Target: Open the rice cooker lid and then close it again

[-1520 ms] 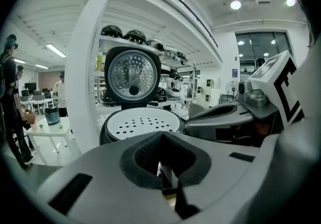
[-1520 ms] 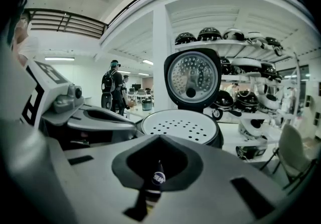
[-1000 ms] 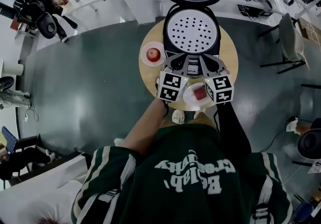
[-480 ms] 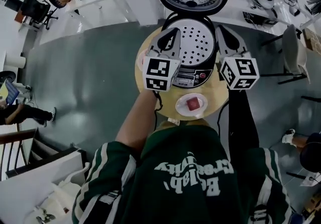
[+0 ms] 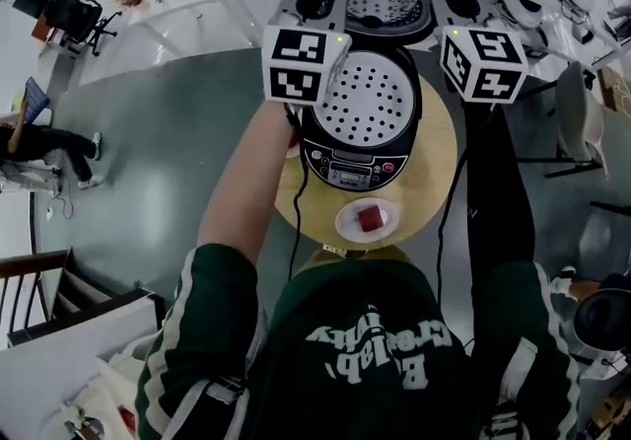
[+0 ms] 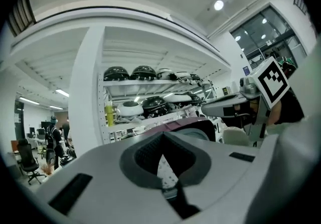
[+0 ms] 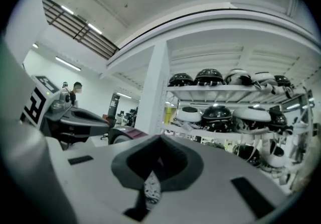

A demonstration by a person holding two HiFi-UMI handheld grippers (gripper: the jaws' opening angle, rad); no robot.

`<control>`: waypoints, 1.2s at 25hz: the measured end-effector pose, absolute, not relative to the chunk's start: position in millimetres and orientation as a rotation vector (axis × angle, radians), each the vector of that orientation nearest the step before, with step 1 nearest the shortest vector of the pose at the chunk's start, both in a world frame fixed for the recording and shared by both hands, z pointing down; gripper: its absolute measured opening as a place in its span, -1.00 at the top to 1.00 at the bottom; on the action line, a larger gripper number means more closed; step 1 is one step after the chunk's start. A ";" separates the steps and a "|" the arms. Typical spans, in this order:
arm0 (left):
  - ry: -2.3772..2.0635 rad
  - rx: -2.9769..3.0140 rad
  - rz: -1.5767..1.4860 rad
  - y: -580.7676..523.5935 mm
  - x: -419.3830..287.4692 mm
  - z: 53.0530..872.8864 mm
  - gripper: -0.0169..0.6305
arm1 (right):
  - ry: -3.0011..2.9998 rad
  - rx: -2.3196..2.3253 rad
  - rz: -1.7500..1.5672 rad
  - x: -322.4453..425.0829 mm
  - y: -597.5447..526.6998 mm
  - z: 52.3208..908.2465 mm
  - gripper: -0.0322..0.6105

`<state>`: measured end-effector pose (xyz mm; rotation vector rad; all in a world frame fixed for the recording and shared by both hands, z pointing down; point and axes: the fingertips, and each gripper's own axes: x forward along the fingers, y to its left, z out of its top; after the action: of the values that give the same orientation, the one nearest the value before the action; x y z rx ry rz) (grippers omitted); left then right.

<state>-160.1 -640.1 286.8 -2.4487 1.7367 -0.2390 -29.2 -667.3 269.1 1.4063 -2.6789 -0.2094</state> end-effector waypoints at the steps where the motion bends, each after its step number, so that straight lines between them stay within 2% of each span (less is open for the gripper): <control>1: 1.738 -2.453 -0.243 -651.7 -161.7 280.8 0.95 | -2.665 1.385 -0.216 -32.4 -676.9 265.3 0.89; 7: 1.875 -2.428 -0.287 -711.7 -189.1 255.9 0.95 | -2.544 1.302 -0.211 -43.0 -722.6 259.3 0.89; 14: 1.912 -2.445 -0.500 -737.9 -192.4 267.5 0.95 | -2.603 1.326 0.122 -39.0 -744.6 269.2 0.89; 22: 1.861 -2.533 -0.448 -705.6 -191.3 271.8 0.95 | -2.615 1.296 0.135 -39.6 -714.4 273.8 0.89; 30: 1.804 -2.646 -0.358 -621.8 -192.8 295.8 0.95 | -2.618 1.195 0.127 -44.2 -642.6 302.0 0.89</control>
<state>-192.8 -621.8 295.8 -2.6458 1.8042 -0.3583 -44.2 -642.6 302.0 1.1947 -2.6182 0.1270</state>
